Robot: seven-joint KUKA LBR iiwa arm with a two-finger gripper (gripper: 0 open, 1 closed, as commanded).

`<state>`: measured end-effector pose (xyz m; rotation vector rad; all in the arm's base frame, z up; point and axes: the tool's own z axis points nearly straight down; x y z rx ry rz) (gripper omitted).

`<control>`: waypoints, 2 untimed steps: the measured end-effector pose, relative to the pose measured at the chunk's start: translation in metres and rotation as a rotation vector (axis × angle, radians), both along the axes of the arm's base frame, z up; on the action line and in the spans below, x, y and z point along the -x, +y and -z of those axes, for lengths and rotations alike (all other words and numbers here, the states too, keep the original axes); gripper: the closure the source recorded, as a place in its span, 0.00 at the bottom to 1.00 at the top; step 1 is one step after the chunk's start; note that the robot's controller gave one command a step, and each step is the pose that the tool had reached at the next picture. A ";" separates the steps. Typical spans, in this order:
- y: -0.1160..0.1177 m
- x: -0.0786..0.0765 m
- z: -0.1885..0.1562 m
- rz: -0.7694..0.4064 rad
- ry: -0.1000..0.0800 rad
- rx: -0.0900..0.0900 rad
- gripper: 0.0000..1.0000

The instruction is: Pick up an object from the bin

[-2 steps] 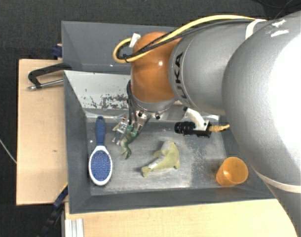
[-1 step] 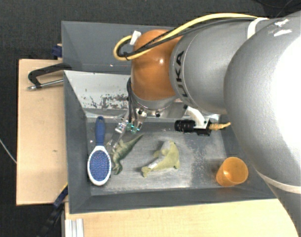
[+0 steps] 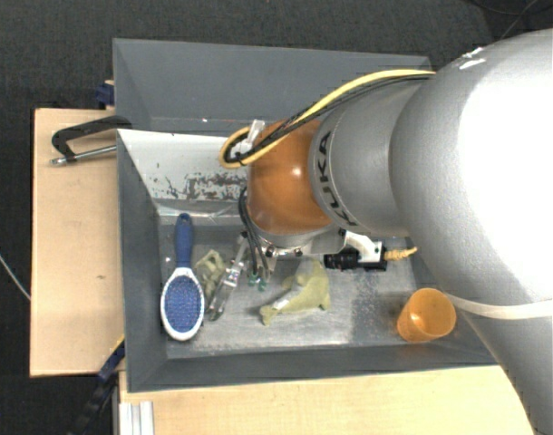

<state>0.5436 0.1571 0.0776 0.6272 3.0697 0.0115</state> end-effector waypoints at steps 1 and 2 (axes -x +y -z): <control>0.003 0.002 -0.002 -0.006 0.010 -0.002 1.00; 0.001 -0.003 -0.127 -0.008 -0.002 0.002 1.00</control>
Offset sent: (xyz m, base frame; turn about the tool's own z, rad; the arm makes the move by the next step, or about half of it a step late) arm 0.0000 0.0000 0.0000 0.0000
